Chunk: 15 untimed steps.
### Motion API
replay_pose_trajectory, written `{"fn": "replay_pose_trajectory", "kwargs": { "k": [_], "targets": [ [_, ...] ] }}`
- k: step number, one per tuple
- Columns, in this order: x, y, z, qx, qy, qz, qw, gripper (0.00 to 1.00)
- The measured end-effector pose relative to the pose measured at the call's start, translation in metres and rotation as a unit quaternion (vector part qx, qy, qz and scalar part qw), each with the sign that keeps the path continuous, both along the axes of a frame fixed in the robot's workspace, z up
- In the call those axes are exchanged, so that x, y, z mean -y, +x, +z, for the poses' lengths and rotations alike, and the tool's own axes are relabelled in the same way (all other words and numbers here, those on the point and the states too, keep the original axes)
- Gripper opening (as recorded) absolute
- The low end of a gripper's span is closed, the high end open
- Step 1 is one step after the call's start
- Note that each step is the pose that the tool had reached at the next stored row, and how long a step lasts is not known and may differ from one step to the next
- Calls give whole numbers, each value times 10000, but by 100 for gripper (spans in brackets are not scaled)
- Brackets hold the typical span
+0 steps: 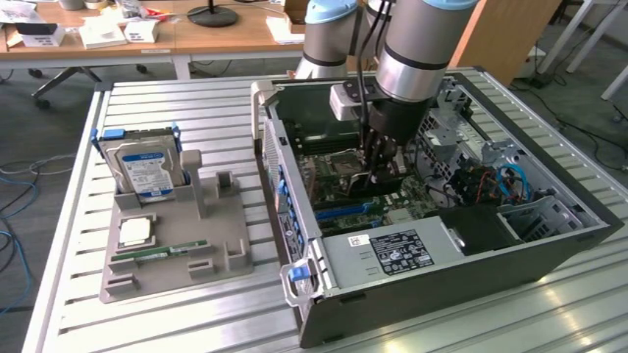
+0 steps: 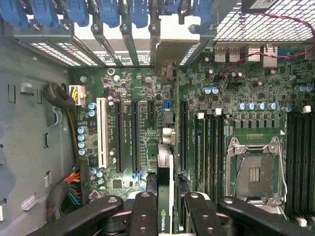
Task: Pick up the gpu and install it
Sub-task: 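Insert the gpu into the slot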
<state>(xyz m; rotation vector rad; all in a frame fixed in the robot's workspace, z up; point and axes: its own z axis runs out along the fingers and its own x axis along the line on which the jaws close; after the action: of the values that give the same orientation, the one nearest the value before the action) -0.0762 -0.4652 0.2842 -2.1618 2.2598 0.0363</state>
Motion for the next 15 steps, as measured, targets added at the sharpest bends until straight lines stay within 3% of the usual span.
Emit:
{"fn": "replay_pose_trajectory", "kwargs": {
  "k": [15],
  "targets": [
    [0, -30, -10, 1, 1, 0, 10000, 26]
  ]
}}
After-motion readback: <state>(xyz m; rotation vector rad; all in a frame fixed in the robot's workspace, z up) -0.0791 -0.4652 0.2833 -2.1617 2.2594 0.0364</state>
